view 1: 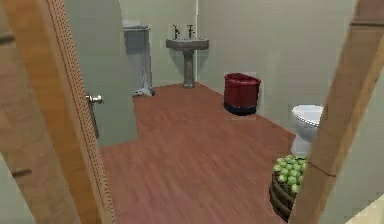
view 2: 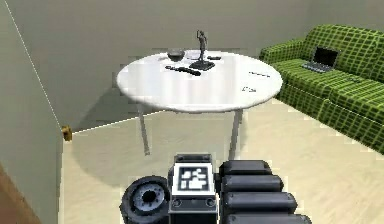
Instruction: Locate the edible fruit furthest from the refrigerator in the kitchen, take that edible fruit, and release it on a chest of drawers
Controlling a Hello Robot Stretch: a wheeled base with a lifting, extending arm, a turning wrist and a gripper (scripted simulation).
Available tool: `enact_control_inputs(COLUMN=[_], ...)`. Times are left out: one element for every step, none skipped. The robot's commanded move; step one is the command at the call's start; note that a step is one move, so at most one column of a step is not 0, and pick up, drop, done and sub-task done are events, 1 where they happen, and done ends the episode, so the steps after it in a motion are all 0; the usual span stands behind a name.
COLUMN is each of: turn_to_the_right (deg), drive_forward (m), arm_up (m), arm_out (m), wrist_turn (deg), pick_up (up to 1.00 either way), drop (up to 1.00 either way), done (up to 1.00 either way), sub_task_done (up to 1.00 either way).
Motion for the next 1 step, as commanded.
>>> enact_control_inputs(turn_to_the_right=[45.0], drive_forward=[0.00], arm_up=[0.00], arm_out=[0.00], wrist_turn=[0.0], pick_up=[0.00], drop=[0.00], done=[0.00], sub_task_done=[0.00])
